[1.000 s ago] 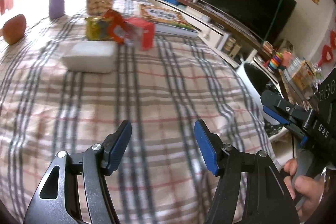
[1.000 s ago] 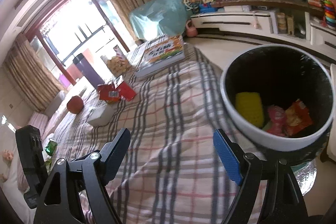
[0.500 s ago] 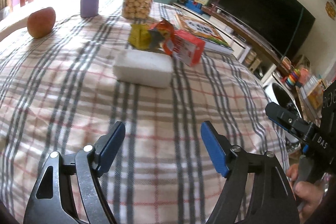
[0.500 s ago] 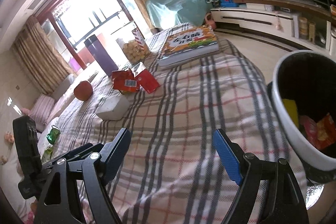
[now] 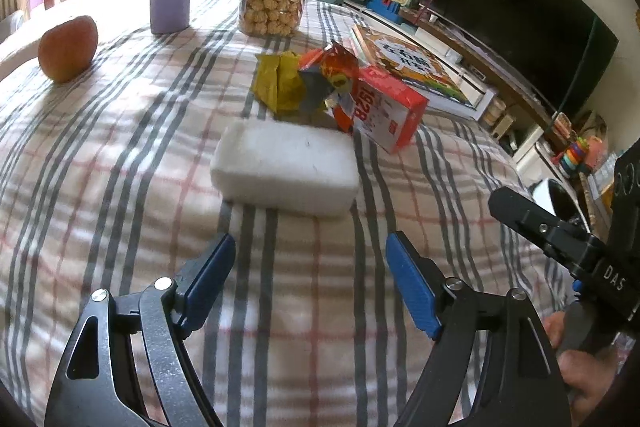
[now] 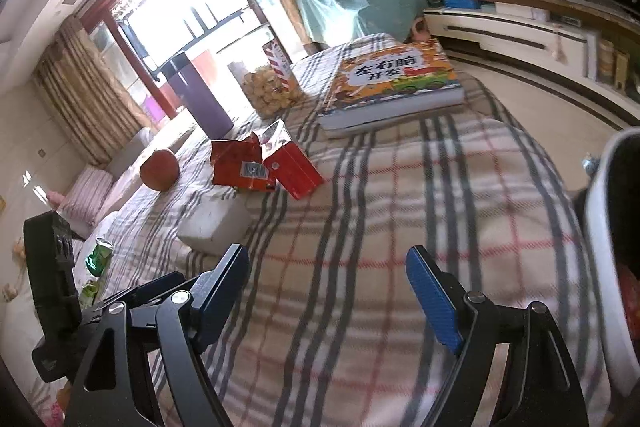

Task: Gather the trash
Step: 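Move both open tools back over the bed toward the white foam block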

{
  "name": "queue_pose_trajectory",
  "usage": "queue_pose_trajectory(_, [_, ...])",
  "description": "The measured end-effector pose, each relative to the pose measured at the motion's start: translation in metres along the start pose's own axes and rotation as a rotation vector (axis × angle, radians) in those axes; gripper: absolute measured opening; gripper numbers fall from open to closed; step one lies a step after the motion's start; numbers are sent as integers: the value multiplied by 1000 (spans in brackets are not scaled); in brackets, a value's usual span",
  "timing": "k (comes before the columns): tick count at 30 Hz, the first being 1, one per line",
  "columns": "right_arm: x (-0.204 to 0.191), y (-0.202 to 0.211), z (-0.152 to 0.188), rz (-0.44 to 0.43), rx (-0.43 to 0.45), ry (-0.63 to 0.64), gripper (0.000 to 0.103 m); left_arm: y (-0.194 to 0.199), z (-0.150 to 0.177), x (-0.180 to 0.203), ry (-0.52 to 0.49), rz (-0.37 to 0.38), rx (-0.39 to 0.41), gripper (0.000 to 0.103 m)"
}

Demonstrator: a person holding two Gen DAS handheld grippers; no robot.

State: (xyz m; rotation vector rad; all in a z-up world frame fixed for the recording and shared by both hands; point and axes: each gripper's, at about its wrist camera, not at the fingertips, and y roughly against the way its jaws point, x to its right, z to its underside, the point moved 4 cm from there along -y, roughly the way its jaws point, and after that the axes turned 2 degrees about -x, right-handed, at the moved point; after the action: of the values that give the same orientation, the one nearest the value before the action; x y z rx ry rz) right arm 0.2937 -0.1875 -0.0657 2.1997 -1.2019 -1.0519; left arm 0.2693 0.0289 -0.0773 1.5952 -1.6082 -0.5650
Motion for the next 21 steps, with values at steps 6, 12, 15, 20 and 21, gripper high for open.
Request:
queue_pose_trajectory(6, [-1,-28,-15,-28,-27,-5,83,-13,-16,-11,-18,-62,7,80])
queue_pose_trajectory(12, [-13,-50,-32,-37,-33,43,83,-7,-17,-31,-25,-66,24,84])
queue_pose_trajectory(15, [-20,-60,-40,-35,-38,75,83,4,-11,-39,-41,-93,44,87])
queue_pose_trajectory(20, [-28,-73,-44,-26,-42,123,82,18,4,-61,-17,-111,33,88])
queue_pose_trajectory(21, [-28,-76,-45,-24,-46,126,82,18,7,-63,-4,-101,22,88])
